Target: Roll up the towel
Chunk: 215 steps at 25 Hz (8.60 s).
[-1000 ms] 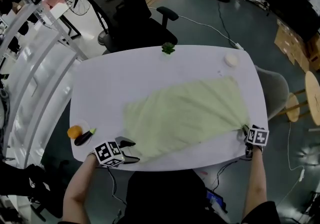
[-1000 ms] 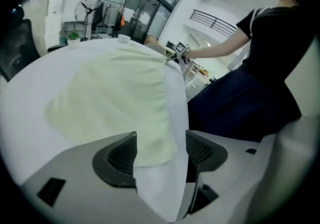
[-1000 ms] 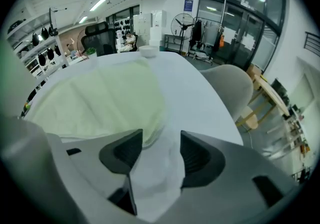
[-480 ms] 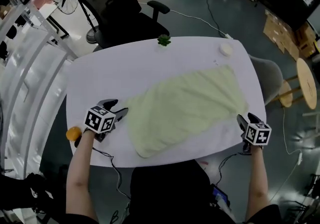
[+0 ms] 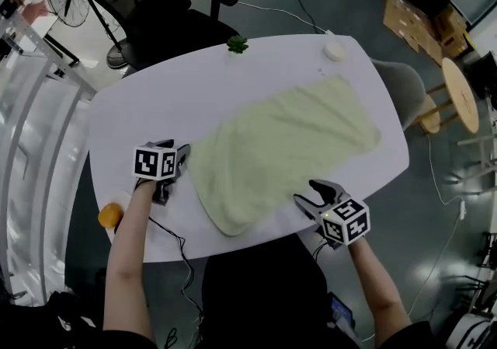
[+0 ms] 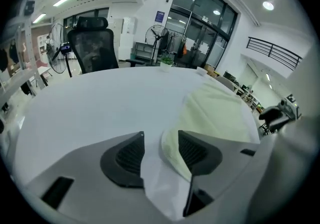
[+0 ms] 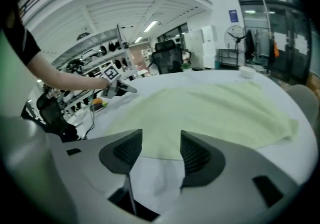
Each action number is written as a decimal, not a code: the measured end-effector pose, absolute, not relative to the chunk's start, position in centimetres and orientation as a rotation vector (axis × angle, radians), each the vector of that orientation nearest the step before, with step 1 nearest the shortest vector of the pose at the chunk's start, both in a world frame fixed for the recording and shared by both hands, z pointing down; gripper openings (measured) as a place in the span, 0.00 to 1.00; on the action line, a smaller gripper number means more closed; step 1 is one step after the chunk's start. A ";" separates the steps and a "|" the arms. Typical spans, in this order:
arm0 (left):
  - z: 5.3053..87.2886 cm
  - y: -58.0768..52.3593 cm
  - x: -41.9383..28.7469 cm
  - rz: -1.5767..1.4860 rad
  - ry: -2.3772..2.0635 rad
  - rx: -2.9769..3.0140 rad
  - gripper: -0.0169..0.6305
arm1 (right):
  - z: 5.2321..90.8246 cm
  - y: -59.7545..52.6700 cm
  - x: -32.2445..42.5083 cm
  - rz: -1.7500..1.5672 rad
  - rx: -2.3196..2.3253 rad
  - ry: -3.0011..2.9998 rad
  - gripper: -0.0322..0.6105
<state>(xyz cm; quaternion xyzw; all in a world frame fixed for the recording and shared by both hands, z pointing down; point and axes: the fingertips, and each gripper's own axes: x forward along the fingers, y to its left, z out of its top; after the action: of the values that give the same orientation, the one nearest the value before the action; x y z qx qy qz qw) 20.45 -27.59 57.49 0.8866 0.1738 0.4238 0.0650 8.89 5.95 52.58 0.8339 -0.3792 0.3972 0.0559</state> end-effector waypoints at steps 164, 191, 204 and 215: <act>60.3 -19.4 3.1 1.105 3.098 2.874 0.31 | 59.0 0.8 -1.9 0.898 1.680 -1.112 0.09; 57.0 -15.9 2.5 1.253 2.862 2.711 0.44 | 57.0 1.6 0.7 1.070 1.843 -1.327 0.09; 56.6 -16.0 5.2 1.486 2.956 2.435 0.10 | 54.6 2.8 4.5 1.103 1.891 -1.423 0.09; 59.6 -15.0 12.7 1.947 2.918 2.229 0.10 | 58.3 4.2 10.5 1.284 1.857 -1.392 0.10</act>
<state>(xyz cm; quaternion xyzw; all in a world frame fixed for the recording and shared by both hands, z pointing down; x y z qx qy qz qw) 12.72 -15.04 59.62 0.4688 0.6137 0.4095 -0.4857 10.48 4.15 58.34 0.6793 -0.5091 0.4698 0.2422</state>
